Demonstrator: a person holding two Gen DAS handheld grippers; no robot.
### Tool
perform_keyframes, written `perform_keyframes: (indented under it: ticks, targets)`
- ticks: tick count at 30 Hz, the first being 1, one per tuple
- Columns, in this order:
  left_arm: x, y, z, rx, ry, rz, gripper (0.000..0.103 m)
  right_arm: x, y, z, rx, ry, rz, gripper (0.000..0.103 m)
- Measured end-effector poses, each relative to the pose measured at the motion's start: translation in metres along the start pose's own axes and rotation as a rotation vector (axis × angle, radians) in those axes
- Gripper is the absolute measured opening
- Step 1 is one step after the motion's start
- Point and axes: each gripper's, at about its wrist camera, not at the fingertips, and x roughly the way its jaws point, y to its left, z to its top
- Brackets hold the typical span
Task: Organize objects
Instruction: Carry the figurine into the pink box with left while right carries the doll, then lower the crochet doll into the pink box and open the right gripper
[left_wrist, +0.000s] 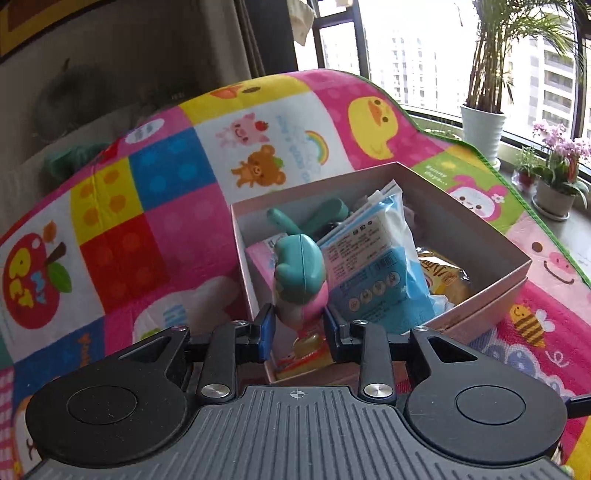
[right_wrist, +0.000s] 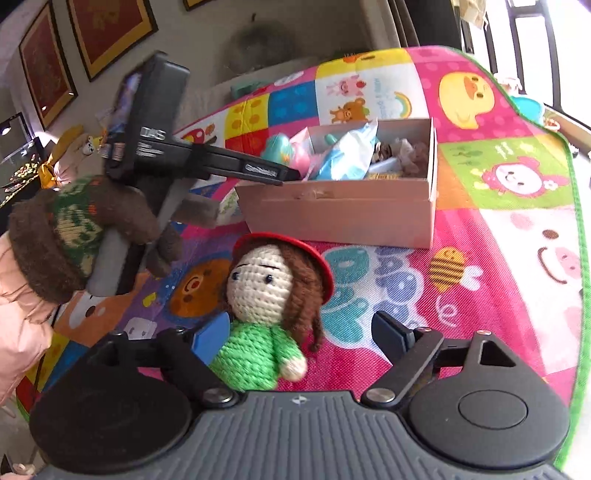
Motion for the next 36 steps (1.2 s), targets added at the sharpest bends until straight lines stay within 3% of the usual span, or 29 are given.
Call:
perform_keyframes:
  ticks: [5,9,12,17,20,24,28,31,34,36]
  targets:
    - [-0.031,0.015,-0.012,-0.115,-0.109,-0.021,0.032,0.014,0.005,0.004,0.015,0.013,0.026,0.085]
    - [-0.059,0.032,-0.034,-0.289,-0.199,-0.045,0.032,0.032,0.006,0.010,0.033,0.040,0.035,0.083]
    - [-0.073,0.046,-0.057,-0.406,-0.240,-0.069,0.032,0.040,0.010,0.011,0.008,0.071,0.048,0.065]
    - [-0.074,0.069,-0.099,-0.578,-0.248,-0.099,0.032,0.030,0.013,0.023,0.016,0.084,0.085,0.061]
    - [-0.067,0.080,-0.114,-0.660,-0.233,-0.129,0.031,0.002,0.006,0.058,0.031,-0.019,0.072,0.061]
    - [-0.063,0.084,-0.124,-0.696,-0.266,-0.183,0.031,-0.012,-0.015,0.122,0.035,-0.115,-0.078,0.062]
    - [-0.060,0.085,-0.129,-0.703,-0.263,-0.209,0.031,0.032,-0.050,0.168,0.094,-0.053,-0.150,0.062]
    - [-0.059,0.087,-0.131,-0.708,-0.261,-0.218,0.031,0.082,-0.062,0.181,0.099,0.039,-0.185,0.064]
    - [-0.059,0.088,-0.133,-0.715,-0.259,-0.224,0.031,0.108,-0.062,0.177,0.061,0.053,-0.243,0.068]
    - [-0.058,0.089,-0.134,-0.726,-0.255,-0.226,0.031,0.107,-0.063,0.174,0.062,0.047,-0.227,0.070]
